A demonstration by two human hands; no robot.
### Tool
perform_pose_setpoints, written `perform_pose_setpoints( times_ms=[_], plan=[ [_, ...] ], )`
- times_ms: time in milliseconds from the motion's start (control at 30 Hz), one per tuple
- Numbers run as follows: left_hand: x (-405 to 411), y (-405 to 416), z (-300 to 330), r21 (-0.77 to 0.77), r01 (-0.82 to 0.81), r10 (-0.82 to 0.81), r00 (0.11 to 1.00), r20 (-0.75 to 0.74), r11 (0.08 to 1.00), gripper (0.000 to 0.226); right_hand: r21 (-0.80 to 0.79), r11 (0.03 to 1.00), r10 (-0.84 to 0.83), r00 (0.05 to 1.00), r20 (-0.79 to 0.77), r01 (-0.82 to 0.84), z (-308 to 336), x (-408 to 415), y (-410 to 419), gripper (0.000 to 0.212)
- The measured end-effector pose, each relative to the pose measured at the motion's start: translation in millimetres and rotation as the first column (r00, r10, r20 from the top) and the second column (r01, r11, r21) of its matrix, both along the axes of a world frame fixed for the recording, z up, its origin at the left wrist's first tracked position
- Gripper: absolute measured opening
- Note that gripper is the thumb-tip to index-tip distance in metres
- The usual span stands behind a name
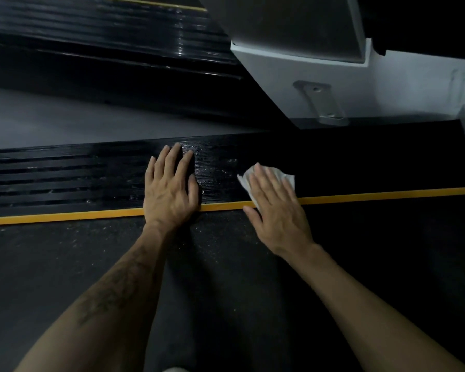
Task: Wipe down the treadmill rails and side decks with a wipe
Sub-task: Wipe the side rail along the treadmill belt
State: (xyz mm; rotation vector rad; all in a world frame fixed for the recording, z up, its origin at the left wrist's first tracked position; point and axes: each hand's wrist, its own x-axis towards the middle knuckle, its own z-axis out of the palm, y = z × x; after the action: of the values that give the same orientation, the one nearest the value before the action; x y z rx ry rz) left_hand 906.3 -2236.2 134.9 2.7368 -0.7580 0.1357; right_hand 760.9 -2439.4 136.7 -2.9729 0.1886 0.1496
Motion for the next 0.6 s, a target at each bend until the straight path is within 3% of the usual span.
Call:
perform_pose_setpoints(
  times_ms=[133,333,400,600],
  plan=[
    [0.4,0.8,-0.9,0.020,0.006,-0.006,1.000,-0.007,1.000,0.056,0.002,0.984,-0.178,0.982,-0.061,0.179,4.4,35.4,34.6,0.081],
    [1.2,1.4,-0.6,0.019,0.009,-0.008,1.000,-0.011,1.000,0.055,0.025,0.987,0.160,0.987,0.029,-0.161,0.3,15.6,27.4,0.070],
    [1.0,1.2,0.9,0.021,0.006,-0.006,1.000,-0.025,1.000,0.056,0.001,0.983,0.183,0.982,0.041,-0.183,-0.3,5.3,7.0,0.069],
    [1.4,0.3,2.0,0.030,-0.001,0.002,0.999,-0.035,1.000,0.056,0.010,0.992,-0.122,0.992,0.040,0.122,-2.0,28.3,16.4,0.075]
  ],
)
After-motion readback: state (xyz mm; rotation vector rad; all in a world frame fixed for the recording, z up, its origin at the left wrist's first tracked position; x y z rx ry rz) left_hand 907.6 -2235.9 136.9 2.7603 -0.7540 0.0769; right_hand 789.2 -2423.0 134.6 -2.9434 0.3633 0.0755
